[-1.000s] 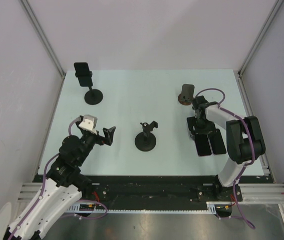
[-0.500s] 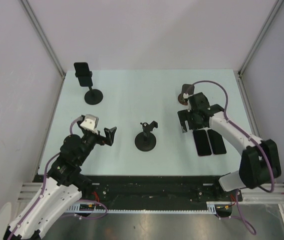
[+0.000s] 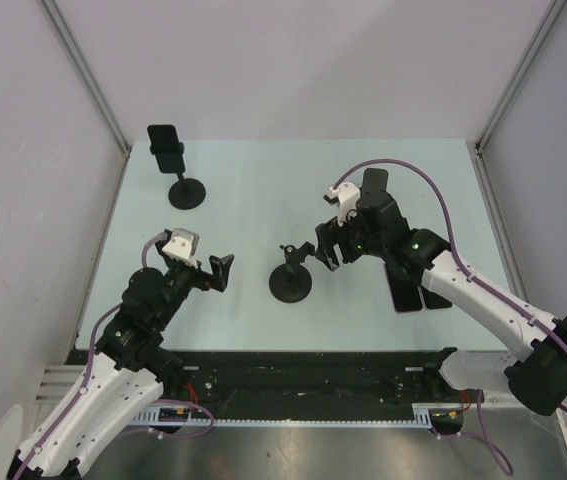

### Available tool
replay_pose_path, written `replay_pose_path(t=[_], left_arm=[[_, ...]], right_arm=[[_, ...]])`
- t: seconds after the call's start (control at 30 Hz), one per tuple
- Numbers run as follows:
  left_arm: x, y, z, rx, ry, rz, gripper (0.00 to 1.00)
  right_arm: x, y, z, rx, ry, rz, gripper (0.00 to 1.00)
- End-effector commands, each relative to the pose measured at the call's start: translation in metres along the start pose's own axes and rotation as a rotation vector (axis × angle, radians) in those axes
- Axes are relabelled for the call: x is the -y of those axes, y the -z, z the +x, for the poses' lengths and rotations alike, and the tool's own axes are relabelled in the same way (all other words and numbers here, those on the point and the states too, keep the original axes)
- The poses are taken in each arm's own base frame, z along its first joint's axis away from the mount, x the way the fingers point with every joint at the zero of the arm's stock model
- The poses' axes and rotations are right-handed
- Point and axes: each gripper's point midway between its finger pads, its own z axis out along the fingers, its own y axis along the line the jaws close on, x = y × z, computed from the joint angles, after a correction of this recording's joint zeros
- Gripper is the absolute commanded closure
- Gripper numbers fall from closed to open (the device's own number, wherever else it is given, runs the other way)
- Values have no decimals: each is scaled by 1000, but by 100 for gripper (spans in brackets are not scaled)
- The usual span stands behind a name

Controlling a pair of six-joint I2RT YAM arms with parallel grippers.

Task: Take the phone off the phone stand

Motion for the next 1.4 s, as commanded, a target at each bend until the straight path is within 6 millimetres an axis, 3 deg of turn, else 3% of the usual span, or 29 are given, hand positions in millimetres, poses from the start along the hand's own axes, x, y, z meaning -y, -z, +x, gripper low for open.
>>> replay_pose_path(t=[0.0, 0.2, 0.47, 0.57, 0.6, 0.7, 0.73, 0.9, 1.13, 1.17, 1.27, 1.3, 1.37], left_arm=[[1, -1, -7, 20, -18, 9, 0], [1, 0, -7, 22, -18, 6, 0], [1, 0, -8, 22, -19, 6, 0], [1, 0, -8, 23, -19, 7, 0], [1, 0, -7, 21, -19, 7, 0], [1, -1, -6, 19, -19, 6, 0], [1, -1, -6, 17, -20, 7, 0], [1, -1, -6, 16, -20, 6, 0], [0, -3, -4, 5, -21, -2, 0], [-1, -3, -3, 4, -22, -5, 0], [-3, -4, -2, -1, -22, -14, 0], [-3, -4, -2, -1, -22, -17, 0], [-5, -4, -2, -2, -22, -27, 0]], right_arm=[[-15, -4, -41, 126, 31, -47, 26], [-29, -23, -37, 98, 54, -88, 37], [-28, -37, -32, 70, 67, -79, 53], [-28, -37, -34, 76, 68, -74, 68], [-26, -36, -35, 80, 69, -66, 79], [-22, -33, -40, 96, 67, -42, 97], [-21, -31, -41, 103, 69, -34, 100], [-5, -19, -56, 158, 53, 38, 100], [58, 21, -80, 254, -43, 249, 100], [80, 30, -79, 256, -76, 302, 100], [111, 49, -80, 268, -123, 384, 100], [132, 59, -78, 272, -153, 436, 100], [154, 71, -79, 275, -186, 496, 100]])
